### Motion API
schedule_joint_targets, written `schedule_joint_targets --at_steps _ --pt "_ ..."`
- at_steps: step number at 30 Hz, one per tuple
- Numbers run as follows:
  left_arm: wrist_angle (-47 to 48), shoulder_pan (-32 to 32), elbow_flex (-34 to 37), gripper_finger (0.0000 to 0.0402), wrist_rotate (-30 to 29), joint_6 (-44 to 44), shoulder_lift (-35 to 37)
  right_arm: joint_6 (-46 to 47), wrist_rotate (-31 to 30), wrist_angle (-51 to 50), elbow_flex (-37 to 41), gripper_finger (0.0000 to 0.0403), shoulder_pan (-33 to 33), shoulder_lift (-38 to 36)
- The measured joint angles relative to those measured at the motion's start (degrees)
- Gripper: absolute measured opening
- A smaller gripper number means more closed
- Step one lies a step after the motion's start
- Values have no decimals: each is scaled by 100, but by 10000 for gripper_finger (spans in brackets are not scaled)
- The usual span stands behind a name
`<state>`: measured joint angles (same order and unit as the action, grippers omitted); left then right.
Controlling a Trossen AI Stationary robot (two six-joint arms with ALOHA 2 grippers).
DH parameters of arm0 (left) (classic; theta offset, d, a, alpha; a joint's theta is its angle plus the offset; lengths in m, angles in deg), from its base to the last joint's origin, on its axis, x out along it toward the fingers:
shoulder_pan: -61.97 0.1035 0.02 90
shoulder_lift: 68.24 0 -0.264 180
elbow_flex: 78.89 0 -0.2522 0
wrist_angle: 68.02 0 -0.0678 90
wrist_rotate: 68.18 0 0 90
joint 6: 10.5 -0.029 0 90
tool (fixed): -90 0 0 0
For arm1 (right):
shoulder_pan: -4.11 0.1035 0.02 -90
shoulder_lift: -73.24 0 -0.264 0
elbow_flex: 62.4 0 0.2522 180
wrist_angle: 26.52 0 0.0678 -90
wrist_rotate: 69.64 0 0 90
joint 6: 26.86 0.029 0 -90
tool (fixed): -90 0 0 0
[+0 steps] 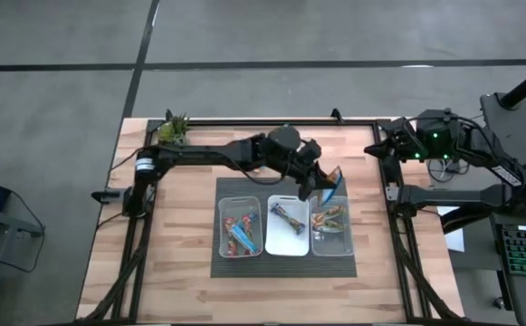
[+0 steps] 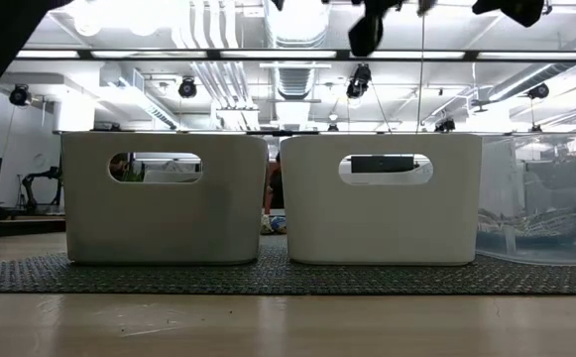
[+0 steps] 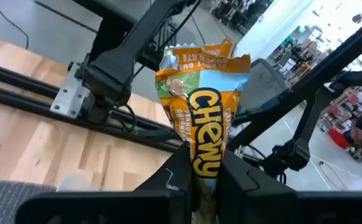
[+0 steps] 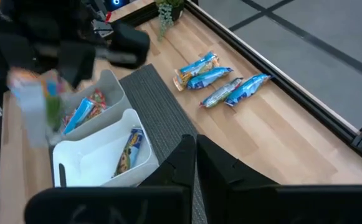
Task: Pick and place Granola Bars by type
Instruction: Put the orange granola bar into the transparent bin
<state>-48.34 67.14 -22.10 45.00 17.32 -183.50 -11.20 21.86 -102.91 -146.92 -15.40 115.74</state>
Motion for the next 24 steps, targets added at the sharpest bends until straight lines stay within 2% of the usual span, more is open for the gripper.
schedule_joint_targets --at_steps 6,10,17,24 --pt "-878 -20 0 25 -9 294 -461 -18 -15 -20 5 8 -4 6" --pt "-1038 -38 -2 25 19 414 -675 -19 -17 -21 27 8 -4 -2" --pt "-982 -261 0 25 995 793 -1053 -24 -207 -124 52 8 -4 2" --pt "-1035 -569 0 25 1215 792 -1340 -24 -319 -207 70 8 -4 0"
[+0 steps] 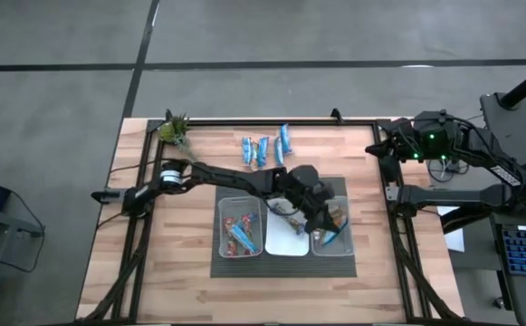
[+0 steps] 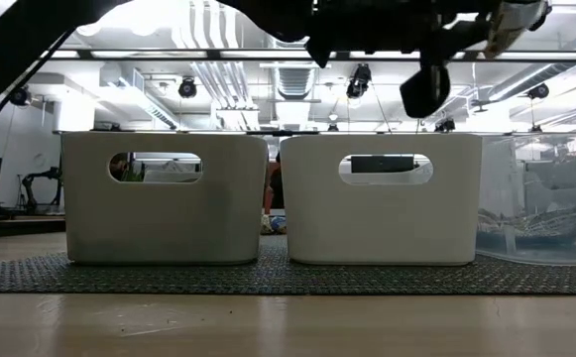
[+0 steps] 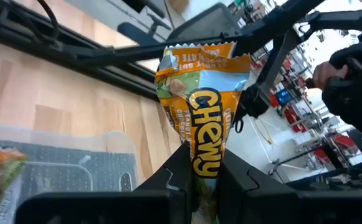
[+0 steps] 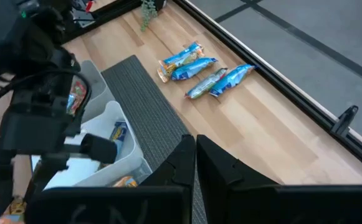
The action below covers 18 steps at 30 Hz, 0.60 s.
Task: Pick and place Granola Bars by type
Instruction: Put the orange granola bar into the transparent bin
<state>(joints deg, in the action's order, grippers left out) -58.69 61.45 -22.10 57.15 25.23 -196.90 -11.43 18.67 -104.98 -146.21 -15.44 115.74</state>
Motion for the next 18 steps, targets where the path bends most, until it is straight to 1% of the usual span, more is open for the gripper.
schedule_joint_targets --at_steps 8,10,13,18 --pt "0 -87 0 25 -66 -298 -36 38 0 -2 2 8 2 0" --pt "3 -86 0 25 -234 -397 -36 58 0 -1 2 8 2 0" --pt "10 -88 0 25 -637 -592 -36 96 0 -1 2 8 2 0" --pt "50 -155 0 25 -1275 -1289 -38 114 0 1 6 8 2 0"
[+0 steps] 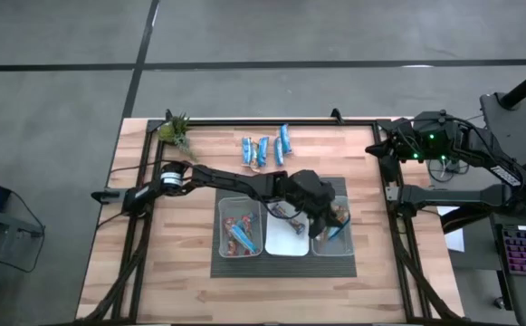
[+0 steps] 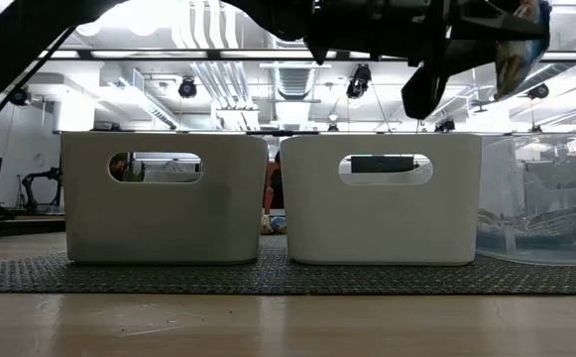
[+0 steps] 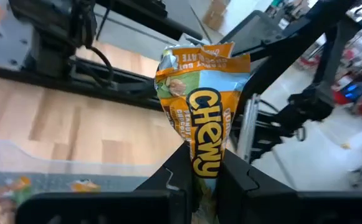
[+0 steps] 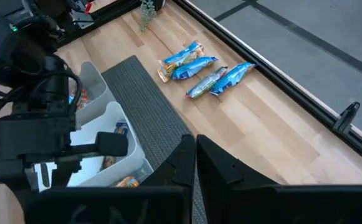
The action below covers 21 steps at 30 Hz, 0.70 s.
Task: Pick and place Granola Bars by type
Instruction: Put the orange granola bar into the transparent bin
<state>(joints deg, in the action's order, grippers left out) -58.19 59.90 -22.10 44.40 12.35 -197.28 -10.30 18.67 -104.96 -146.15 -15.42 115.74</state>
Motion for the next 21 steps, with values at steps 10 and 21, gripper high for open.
schedule_joint_targets --at_steps 10,21 --pt "172 -24 113 25 -683 -904 0 -1 0 13 4 8 0 0" --pt "263 31 391 26 -755 -771 -11 -2 0 17 4 8 0 2"
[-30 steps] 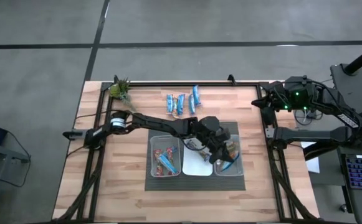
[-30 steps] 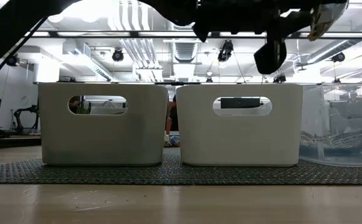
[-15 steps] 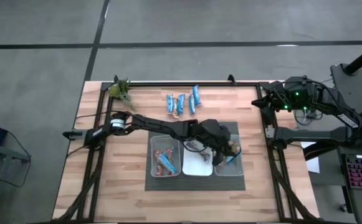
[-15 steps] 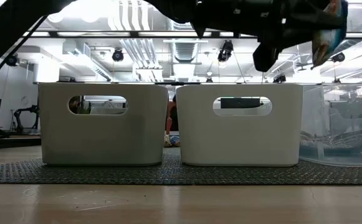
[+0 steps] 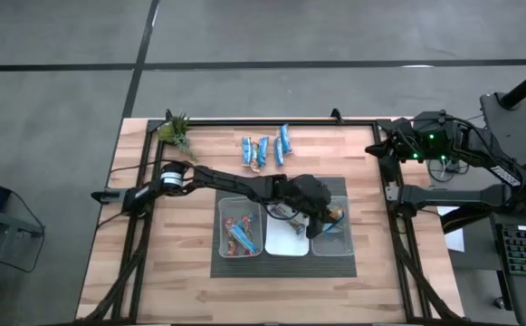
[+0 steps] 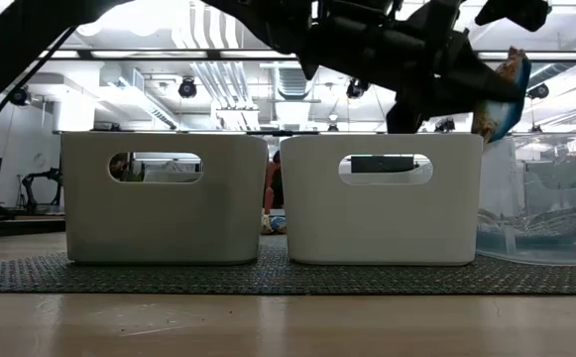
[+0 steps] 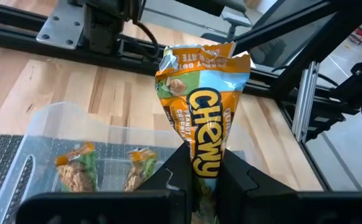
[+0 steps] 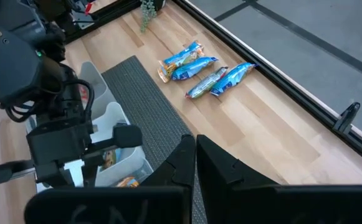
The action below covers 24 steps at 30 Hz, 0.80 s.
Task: Pick and place Granola Bars by type
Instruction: Put the orange granola bar into the transparent bin
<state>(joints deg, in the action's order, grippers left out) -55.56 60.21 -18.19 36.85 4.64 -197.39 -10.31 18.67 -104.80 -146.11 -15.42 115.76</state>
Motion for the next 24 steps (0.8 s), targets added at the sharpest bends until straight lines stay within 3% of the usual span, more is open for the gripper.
schedule_joint_targets --at_steps 12,24 --pt "539 0 4 29 79 -11 0 2 -31 14 1 8 -1 9" --pt "788 15 -9 132 76 -9 0 -1 -151 16 2 8 -2 158"
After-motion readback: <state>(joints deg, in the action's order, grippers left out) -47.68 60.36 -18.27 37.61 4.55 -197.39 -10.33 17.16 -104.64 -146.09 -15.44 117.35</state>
